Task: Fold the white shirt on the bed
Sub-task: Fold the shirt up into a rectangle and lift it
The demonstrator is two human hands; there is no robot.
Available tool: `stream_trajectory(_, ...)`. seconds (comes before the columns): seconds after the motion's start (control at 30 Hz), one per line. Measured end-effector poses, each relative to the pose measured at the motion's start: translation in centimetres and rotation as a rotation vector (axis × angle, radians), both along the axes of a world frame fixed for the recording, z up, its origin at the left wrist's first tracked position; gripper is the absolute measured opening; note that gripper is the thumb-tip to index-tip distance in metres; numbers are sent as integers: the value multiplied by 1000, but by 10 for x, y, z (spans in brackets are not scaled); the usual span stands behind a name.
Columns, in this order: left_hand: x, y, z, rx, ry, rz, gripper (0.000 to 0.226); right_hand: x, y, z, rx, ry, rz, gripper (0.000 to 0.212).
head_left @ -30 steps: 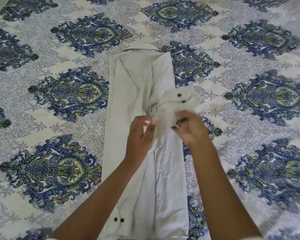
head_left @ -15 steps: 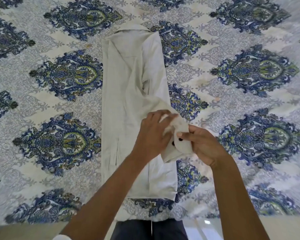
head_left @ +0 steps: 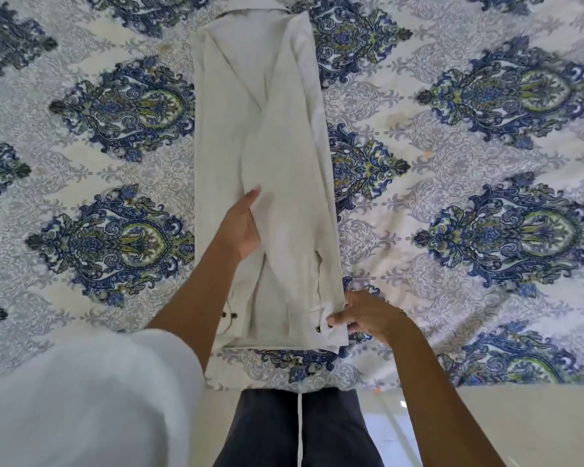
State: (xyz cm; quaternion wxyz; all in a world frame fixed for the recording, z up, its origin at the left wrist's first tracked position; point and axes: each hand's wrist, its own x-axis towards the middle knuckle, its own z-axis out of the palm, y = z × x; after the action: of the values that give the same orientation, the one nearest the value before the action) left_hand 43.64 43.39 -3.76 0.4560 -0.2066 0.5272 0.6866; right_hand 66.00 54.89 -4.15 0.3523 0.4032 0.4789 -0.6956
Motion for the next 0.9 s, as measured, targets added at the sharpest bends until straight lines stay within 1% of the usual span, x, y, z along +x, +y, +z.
stream_trajectory(0.07, -2, -8, -15, -214, 76, -203, 23, 0, -9, -18, 127, -84, 76, 21)
stream_trajectory(0.1, -2, -13, -22, -274, 97, -259, 24, 0, -13, -25, 161, -109, 68, 20)
stream_trajectory(0.13, -2, -16, -27, -285, 102, -274, 25, 2, -15, -30, 154, -126, 28, 21)
stream_trajectory(0.2, -3, -18, -33, -262, 92, -267, 22, 7, -19, -41, 40, -152, -125, 22)
stream_trajectory(0.23, -3, -16, -33, -270, 94, -300, 19, 9, -22, -45, 7, -176, -192, 24)
stream_trajectory(0.33, 6, -15, -37, -414, 76, -509, 11, 15, -28, -56, 72, -275, -276, 36)
stream_trajectory(0.4, 22, -19, -41, -483, -1, -559, 9, 15, -31, -56, 13, -264, -305, 35)
stream_trajectory(0.47, 42, -23, -46, -501, -46, -569, 13, 16, -30, -54, -23, -260, -328, 32)
stream_trajectory(0.53, 60, -28, -49, -524, -24, -533, 20, 18, -31, -52, -41, -257, -347, 27)
stream_trajectory(0.6, 69, -34, -55, -575, 88, -455, 19, 19, -32, -54, -19, -251, -311, 27)
stream_trajectory(0.67, 73, -38, -60, -601, 195, -470, 11, 14, -37, -53, 56, -268, -225, 35)
stream_trajectory(0.7, 74, -39, -59, -601, 213, -499, 9, 12, -38, -54, 93, -276, -181, 36)
stream_trajectory(0.77, 73, -35, -56, -579, 198, -503, 8, 6, -36, -52, 128, -281, -109, 30)
stream_trajectory(0.83, 65, -27, -51, -562, 153, -439, 7, -4, -30, -45, 187, -261, -72, 18)
stream_trajectory(0.9, 48, -18, -52, -566, 100, -290, 21, -17, -20, -41, 303, -206, -77, 24)
